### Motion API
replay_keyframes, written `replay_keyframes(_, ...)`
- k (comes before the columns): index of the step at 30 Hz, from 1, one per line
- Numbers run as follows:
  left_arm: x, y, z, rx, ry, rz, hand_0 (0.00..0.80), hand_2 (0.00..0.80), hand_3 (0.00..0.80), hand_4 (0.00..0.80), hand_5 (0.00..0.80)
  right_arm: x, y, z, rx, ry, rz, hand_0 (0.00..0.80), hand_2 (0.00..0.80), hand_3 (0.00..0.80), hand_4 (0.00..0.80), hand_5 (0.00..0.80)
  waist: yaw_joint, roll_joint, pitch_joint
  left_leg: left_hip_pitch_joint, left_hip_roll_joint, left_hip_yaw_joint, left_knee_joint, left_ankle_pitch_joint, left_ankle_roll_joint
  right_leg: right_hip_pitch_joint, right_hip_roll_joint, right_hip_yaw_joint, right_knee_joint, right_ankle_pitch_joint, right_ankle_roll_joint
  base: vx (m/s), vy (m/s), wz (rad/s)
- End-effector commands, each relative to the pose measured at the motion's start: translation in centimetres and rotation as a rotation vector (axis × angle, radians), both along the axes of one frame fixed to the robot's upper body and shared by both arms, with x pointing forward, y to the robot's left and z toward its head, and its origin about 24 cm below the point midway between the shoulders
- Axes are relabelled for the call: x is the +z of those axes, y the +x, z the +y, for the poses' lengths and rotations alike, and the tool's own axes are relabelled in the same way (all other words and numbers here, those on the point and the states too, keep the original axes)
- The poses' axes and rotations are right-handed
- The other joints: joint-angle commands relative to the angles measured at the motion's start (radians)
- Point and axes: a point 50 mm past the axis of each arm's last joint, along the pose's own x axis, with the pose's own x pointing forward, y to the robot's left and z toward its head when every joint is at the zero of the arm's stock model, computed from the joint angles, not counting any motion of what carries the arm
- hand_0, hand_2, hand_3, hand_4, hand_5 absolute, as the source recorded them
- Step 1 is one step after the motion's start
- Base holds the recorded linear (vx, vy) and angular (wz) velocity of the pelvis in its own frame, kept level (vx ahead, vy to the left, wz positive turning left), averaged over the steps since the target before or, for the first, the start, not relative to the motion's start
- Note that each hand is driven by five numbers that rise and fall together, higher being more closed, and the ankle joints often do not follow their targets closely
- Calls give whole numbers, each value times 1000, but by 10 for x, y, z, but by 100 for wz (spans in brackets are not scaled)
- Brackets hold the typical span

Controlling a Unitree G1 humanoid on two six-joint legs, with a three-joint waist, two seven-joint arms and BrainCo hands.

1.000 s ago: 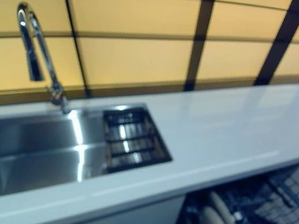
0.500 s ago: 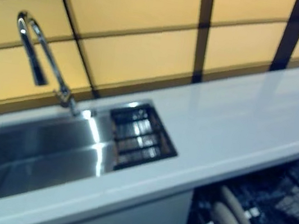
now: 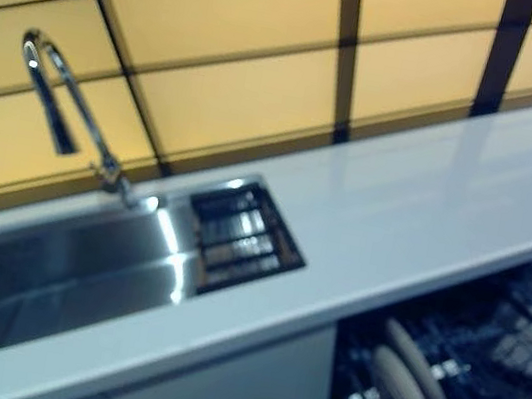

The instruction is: Take plates into dishwasher

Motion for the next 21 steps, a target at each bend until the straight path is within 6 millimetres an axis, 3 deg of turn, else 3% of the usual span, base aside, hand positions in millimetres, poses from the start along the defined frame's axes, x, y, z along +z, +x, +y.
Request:
replay_keyframes(1, 8, 15, 9, 31, 42, -72, 0, 0, 0, 0, 0, -1, 30, 3, 97, -14, -39, 0, 0, 0, 0, 0, 16, -31, 0, -122, 29, -100, 135, 64, 25, 49, -57, -14, 106, -79, 9, -26, -43, -2)
replay_keyframes(7, 11, 21, 14, 26, 57, -90, 0, 0, 0, 0, 0, 1, 39, 2, 134, -38, -108, 0, 0, 0, 0, 0, 22, -41, 23, -172, 25, -108, 202, 46, 35, 8, -72, -9, 176, -89, 10, -43, -47, -4)
replay_keyframes(12, 16, 27, 19, 11, 71, -102, 0, 0, 0, 0, 0, 3, 57, 3, 170, -64, -263, 0, 0, 0, 0, 0, 28, -46, 43, -222, 22, -121, 253, 39, 38, -34, -85, 0, 229, -90, 12, -47, -44, 2)
replay_keyframes(17, 20, 33, 25, 9, 82, -117, 0, 0, 0, 0, 0, 11, 84, 4, 243, -98, -397, 0, 0, 0, 0, 0, 30, -46, 60, -264, 19, -130, 288, 36, 40, -74, -94, 8, 268, -92, 14, -51, -37, -4)
replay_keyframes(21, 23, 39, 24, 1, 73, -139, 0, 0, 0, 0, 0, 25, 118, 6, 311, -140, -619, 0, 0, 0, 0, 0, 30, -40, 74, -298, 16, -135, 309, 38, 39, -109, -97, 12, 299, -97, 13, -74, 0, 1)
